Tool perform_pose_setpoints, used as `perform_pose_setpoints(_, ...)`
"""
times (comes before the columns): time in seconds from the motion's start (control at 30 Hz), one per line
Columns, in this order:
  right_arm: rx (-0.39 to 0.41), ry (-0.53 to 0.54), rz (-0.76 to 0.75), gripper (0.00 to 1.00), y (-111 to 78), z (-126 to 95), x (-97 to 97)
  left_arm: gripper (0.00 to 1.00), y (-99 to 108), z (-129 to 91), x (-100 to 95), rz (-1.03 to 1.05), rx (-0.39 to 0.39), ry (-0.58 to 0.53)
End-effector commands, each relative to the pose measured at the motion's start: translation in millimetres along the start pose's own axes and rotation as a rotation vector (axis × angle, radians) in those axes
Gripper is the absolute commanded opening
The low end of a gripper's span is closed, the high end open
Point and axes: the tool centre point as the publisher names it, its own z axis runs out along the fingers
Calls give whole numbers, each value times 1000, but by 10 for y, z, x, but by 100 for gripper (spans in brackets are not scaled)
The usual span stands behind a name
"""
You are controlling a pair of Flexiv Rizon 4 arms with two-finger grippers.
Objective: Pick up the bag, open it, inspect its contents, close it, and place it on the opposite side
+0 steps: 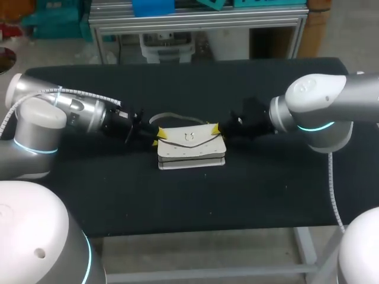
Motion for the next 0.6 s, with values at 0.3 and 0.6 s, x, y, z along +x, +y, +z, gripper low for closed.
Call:
perform_pose_setpoints(0.3, -53, 59, -25, 89, -96, -54, 101, 36, 175, -32, -20, 44, -5, 82)
perform_pose_setpoints(0.6, -71, 79, -37, 50, -115, -84, 158, 40, 195, 39, 10, 58, -37, 99)
